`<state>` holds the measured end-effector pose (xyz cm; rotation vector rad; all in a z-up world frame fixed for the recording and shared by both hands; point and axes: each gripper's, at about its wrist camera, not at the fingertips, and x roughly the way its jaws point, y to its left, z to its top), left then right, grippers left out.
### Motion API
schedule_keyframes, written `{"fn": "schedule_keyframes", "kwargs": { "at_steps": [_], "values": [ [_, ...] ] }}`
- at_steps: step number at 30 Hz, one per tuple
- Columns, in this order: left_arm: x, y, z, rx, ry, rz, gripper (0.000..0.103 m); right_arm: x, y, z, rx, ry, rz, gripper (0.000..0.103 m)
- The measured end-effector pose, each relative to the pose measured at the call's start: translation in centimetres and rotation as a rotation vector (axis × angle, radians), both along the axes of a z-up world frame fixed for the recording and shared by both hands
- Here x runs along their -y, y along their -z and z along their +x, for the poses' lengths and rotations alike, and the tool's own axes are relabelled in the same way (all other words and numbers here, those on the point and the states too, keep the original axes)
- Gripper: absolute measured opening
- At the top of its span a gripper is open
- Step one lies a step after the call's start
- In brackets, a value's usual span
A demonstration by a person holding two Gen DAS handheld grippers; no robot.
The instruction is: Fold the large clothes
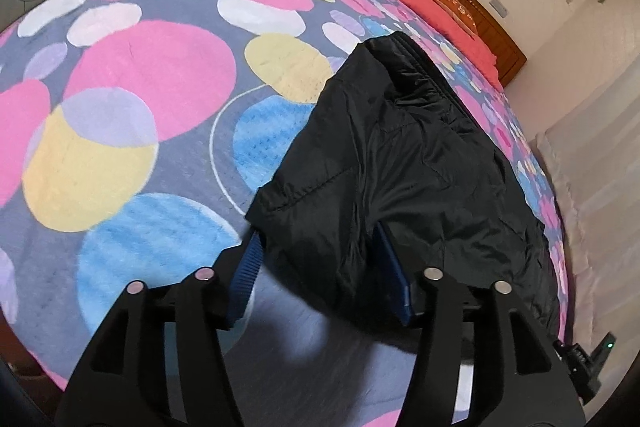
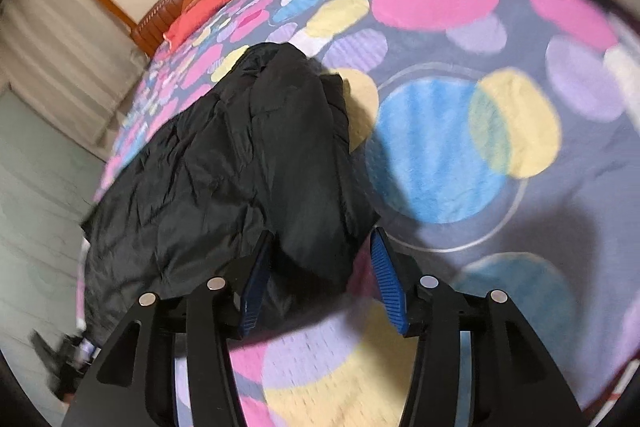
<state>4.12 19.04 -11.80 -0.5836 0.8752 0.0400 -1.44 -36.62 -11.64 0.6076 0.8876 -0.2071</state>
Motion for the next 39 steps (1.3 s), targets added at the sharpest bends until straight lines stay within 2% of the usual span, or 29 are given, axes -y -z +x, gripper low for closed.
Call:
{"fn": "schedule_keyframes", "kwargs": {
  "at_steps": [4, 10, 13, 15, 17, 21, 24, 27, 29, 33, 39],
  "values": [
    [-0.8, -0.4, -0.7, -0.007, -0.012, 0.011, 0.060, -2.6, -3.0, -0.8, 0.007, -0.042, -0.177, 0.050],
    [-2.3, -1.4, -1.4, -0.003, -0.029, 0.033, 0.061, -8.0, -5.5, 1.8, 0.066, -0.183, -0.319, 0.050],
    [-2.7, -2.1, -1.1, 0.012, -0.032, 0.068, 0.062, -11.1, -5.4, 4.6, 0.069, -0.262, -0.345, 0.050],
    [-2.9, -2.8, -0.7, 0.024, -0.030, 0.092, 0.068, -13.4, -5.3, 6.6, 0.073, -0.307, -0.404, 0.050],
    [-3.0, -3.2, 0.0, 0.030, -0.020, 0.095, 0.069, -15.6, -5.2, 8.8, 0.081, -0.341, -0.466, 0.050],
    [-2.7, -4.0, 2.0, 0.044, 0.005, 0.111, 0.074, -18.6, -4.6, 12.4, 0.082, -0.360, -0.555, 0.050],
    [-2.2, -4.3, 3.8, 0.053, 0.036, 0.117, 0.077, -19.8, -3.0, 14.1, 0.032, -0.352, -0.616, 0.050],
    [-1.6, -4.1, 5.8, 0.045, 0.072, 0.094, 0.079, -20.5, -0.8, 15.2, -0.033, -0.355, -0.657, 0.050],
    [-1.4, -3.6, 7.1, 0.032, 0.091, 0.070, 0.079, -20.6, 0.2, 15.4, -0.044, -0.353, -0.664, 0.050],
    [-1.2, -2.3, 9.6, -0.001, 0.138, 0.021, 0.080, -20.6, 0.7, 15.2, -0.040, -0.350, -0.658, 0.050],
    [-0.6, 0.8, 12.9, -0.097, 0.236, -0.084, 0.080, -21.1, 1.0, 15.0, -0.036, -0.344, -0.679, 0.050]
  ]
}}
